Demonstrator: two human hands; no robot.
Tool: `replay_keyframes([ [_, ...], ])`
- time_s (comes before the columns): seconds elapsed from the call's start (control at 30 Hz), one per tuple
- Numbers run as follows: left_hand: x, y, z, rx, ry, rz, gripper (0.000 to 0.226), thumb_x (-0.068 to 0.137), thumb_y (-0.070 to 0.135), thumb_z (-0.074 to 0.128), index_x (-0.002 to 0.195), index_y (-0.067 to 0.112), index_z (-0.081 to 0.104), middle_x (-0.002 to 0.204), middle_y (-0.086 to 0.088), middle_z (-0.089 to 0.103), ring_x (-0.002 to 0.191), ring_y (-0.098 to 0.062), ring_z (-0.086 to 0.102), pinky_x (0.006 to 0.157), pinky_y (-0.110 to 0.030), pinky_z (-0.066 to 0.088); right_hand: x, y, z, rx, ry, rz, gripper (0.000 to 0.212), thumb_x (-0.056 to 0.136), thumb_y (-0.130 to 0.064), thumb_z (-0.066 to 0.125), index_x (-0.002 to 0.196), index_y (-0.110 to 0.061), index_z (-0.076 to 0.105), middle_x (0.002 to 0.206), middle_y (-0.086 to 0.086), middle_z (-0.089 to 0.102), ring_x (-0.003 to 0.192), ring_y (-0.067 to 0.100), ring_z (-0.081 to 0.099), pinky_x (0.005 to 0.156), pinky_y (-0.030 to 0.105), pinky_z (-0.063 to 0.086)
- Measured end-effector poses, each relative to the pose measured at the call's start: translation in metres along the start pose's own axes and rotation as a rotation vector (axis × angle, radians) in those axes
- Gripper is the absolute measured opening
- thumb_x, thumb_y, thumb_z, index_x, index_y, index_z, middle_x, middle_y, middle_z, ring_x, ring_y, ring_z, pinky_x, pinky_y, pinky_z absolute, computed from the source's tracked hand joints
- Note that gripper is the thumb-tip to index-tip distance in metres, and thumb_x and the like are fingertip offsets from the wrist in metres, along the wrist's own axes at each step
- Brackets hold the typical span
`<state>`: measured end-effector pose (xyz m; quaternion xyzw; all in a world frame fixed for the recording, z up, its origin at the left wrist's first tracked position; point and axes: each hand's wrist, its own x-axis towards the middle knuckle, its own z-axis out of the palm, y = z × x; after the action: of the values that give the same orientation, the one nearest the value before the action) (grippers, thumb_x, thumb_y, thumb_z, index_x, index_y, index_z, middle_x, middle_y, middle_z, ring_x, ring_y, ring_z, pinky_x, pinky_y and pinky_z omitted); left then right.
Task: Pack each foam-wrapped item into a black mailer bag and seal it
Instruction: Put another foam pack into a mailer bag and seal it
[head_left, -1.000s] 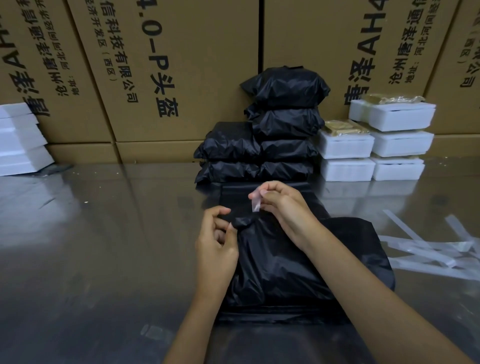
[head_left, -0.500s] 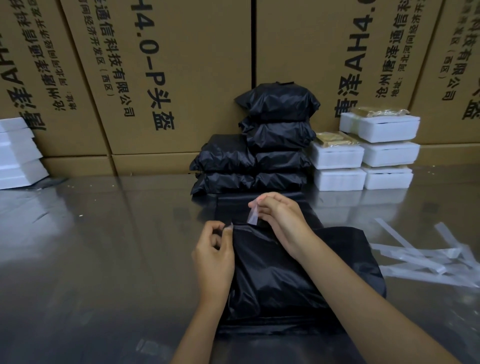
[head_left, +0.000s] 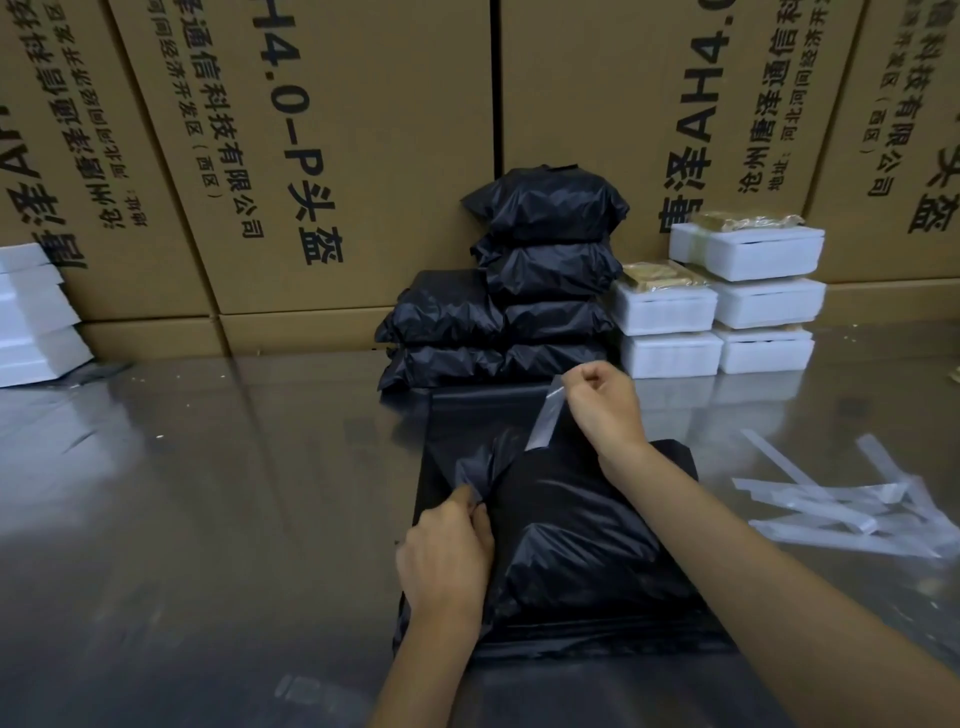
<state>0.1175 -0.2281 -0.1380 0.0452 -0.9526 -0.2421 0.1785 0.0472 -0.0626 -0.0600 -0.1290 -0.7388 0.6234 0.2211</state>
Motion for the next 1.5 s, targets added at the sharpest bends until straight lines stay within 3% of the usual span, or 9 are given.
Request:
replay_keyframes([
  [0.27, 0.003, -0.003, 0.001, 0.056, -0.089, 0.039, 0.040, 0.099, 0.047, 0.053, 0.125, 0.021, 0.035, 0.104, -0.001, 0.064, 0.092, -0.027, 0.066, 0.064, -0.034, 0.040, 0.025, -0.007, -0.064, 0.235, 0.062, 0.246, 0.021, 0.098, 0.000, 0.040, 0.083, -0.002, 0.054, 0.077, 0.014, 0.066, 0.051, 0.018, 0.047, 0.044, 0.027, 0.045],
  [0.47, 0.009, 0.003, -0.021, -0.550, 0.088, 0.313, 0.018, 0.098, 0.007, 0.056, 0.103, 0.024, 0.062, 0.102, 0.011, 0.055, 0.089, -0.002, 0.057, 0.073, -0.008, 0.042, 0.022, 0.001, -0.110, 0.613, -0.070, 0.379, 0.024, 0.101, 0.005, 0.034, 0.121, 0.004, 0.047, 0.103, 0.018, 0.068, 0.081, 0.019, 0.067, 0.050, 0.019, 0.054],
  [0.6, 0.032, 0.038, -0.033, -0.535, -0.208, 0.465, 0.023, 0.102, 0.024, 0.052, 0.122, 0.029, 0.063, 0.128, 0.023, 0.055, 0.114, 0.012, 0.049, 0.096, -0.009, 0.037, 0.018, 0.008, -0.127, 0.702, -0.109, 0.365, 0.030, 0.104, 0.002, 0.035, 0.132, 0.005, 0.043, 0.106, 0.020, 0.066, 0.094, 0.026, 0.067, 0.079, 0.031, 0.057],
  [0.77, 0.062, 0.073, -0.023, -0.256, -0.607, 0.526, 0.047, 0.102, 0.050, 0.043, 0.146, 0.034, 0.044, 0.161, 0.019, 0.022, 0.151, -0.003, 0.005, 0.122, -0.032, 0.007, 0.015, 0.013, -0.147, 0.708, -0.091, 0.369, 0.039, 0.104, 0.004, 0.033, 0.142, 0.008, 0.037, 0.102, 0.021, 0.064, 0.109, 0.031, 0.061, 0.095, 0.037, 0.048],
  [0.9, 0.078, 0.079, -0.013, -0.088, -0.658, 0.460, 0.087, 0.070, 0.088, 0.053, 0.145, 0.048, 0.036, 0.161, 0.016, 0.024, 0.150, -0.013, 0.014, 0.120, -0.041, 0.010, 0.019, 0.023, -0.164, 0.730, -0.062, 0.359, 0.038, 0.103, 0.005, 0.033, 0.141, 0.008, 0.038, 0.118, 0.026, 0.062, 0.096, 0.028, 0.065, 0.095, 0.039, 0.048],
  [1.07, 0.093, 0.086, -0.004, -0.008, -0.635, 0.428, 0.090, 0.054, 0.100, 0.047, 0.131, 0.052, 0.048, 0.146, 0.017, 0.039, 0.139, -0.015, 0.026, 0.103, -0.038, 0.016, 0.023, 0.048, -0.180, 0.749, -0.011, 0.384, 0.043, 0.103, 0.007, 0.031, 0.145, 0.009, 0.032, 0.105, 0.023, 0.062, 0.108, 0.033, 0.061, 0.099, 0.041, 0.046],
  [1.3, 0.097, 0.101, -0.005, 0.133, -0.673, 0.382, 0.097, 0.053, 0.100, 0.047, 0.134, 0.048, 0.045, 0.147, 0.013, 0.036, 0.140, -0.021, 0.028, 0.107, -0.047, 0.020, 0.005, 0.079, -0.188, 0.614, 0.117, 0.287, 0.018, 0.100, 0.006, 0.039, 0.095, 0.001, 0.055, 0.091, 0.019, 0.073, 0.102, 0.032, 0.071, 0.091, 0.034, 0.055],
  [1.4, 0.086, 0.125, 0.000, 0.209, -0.733, 0.360, 0.128, 0.039, 0.108, 0.039, 0.149, 0.045, 0.027, 0.158, 0.008, 0.023, 0.147, -0.030, 0.022, 0.116, -0.060, 0.015, -0.006, 0.089, -0.180, 0.542, 0.199, 0.214, 0.017, 0.098, 0.008, 0.045, 0.092, -0.006, 0.053, 0.093, 0.021, 0.074, 0.092, 0.030, 0.075, 0.079, 0.028, 0.062],
  [1.5, 0.075, 0.150, 0.010, 0.220, -0.771, 0.412, 0.124, 0.048, 0.104, 0.043, 0.153, 0.041, 0.022, 0.162, 0.008, 0.016, 0.149, -0.029, 0.016, 0.117, -0.061, 0.013, -0.010, 0.087, -0.181, 0.527, 0.275, 0.147, 0.020, 0.098, 0.009, 0.043, 0.092, -0.008, 0.053, 0.092, 0.022, 0.072, 0.088, 0.028, 0.075, 0.078, 0.025, 0.062],
])
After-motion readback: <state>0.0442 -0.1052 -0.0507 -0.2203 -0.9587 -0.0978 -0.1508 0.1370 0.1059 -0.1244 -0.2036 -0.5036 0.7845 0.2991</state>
